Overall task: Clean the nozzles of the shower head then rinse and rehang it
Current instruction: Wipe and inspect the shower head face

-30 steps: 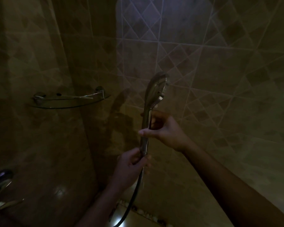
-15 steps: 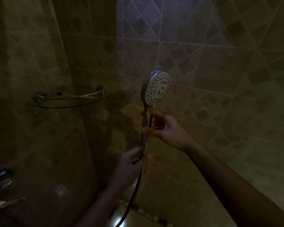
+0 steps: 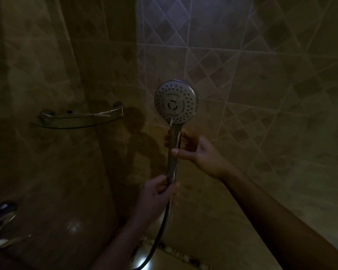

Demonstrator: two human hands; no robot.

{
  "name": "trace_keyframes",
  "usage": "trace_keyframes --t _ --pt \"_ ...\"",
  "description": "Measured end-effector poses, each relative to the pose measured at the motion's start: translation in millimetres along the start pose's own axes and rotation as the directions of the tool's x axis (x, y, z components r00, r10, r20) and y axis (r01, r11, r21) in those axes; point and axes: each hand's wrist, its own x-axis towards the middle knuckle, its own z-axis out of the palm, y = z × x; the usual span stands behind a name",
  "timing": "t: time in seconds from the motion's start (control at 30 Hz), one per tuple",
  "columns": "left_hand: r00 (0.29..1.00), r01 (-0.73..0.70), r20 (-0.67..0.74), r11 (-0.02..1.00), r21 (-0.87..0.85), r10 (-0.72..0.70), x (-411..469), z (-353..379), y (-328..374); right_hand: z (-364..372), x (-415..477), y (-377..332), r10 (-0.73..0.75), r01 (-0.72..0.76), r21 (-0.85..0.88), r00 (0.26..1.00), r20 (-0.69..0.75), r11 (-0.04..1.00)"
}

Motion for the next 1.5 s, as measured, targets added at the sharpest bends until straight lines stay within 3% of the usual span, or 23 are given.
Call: trace_keyframes --t 0.1,0.23,0.43,0.7,0.87,1.07,1.17,1.27,1.4,1.5 --pt "1.0 0.008 -0.006 1.0 -0.004 -0.008 0 0 -2 -2 -1 0 0.027 -0.027 0.061 1.0 0.013 0.998" --pt "1.0 0.004 -0.016 1.0 -0.011 -0.005 -4 -1 -4 0 0 2 0.007 -0.01 -0.051 0.998 -0.057 0.999" --pt "0.999 0.013 -0.037 0.999 0.035 -0.012 -6 3 -7 -11 1 5 0.02 -0.024 0.051 0.997 0.081 0.998" --pt "1.0 -0.006 0.027 0.999 0.038 0.005 -14 9 -4 1 1 15 -0.029 0.024 -0.077 0.998 -0.064 0.997" --pt "1.0 0.012 0.009 0.999 0.04 -0.013 -14 11 -6 -1 -1 14 -0.032 0.032 -0.008 0.997 0.065 0.999" --pt "0.999 -0.033 0.007 0.997 0.072 0.033 -16 7 -4 2 -7 9 -0.036 0.03 -0.133 0.998 -0.049 0.991" --pt "0.999 -0.037 0.006 0.997 0.067 0.037 -15 4 -6 3 -8 7 -0.041 0.041 -0.145 0.999 0.007 0.989" --pt "1.0 -0.022 0.011 0.998 0.067 0.021 -13 4 -9 1 -7 10 -0.005 0.008 -0.052 0.998 0.055 0.999" --pt "1.0 -0.023 -0.006 0.998 0.051 0.023 -15 7 -10 2 -5 14 -0.038 0.03 -0.137 0.998 -0.059 0.99" --pt "1.0 -0.028 0.002 0.998 0.059 0.028 -16 7 -10 6 -6 14 -0.078 0.065 -0.185 0.995 -0.067 0.981"
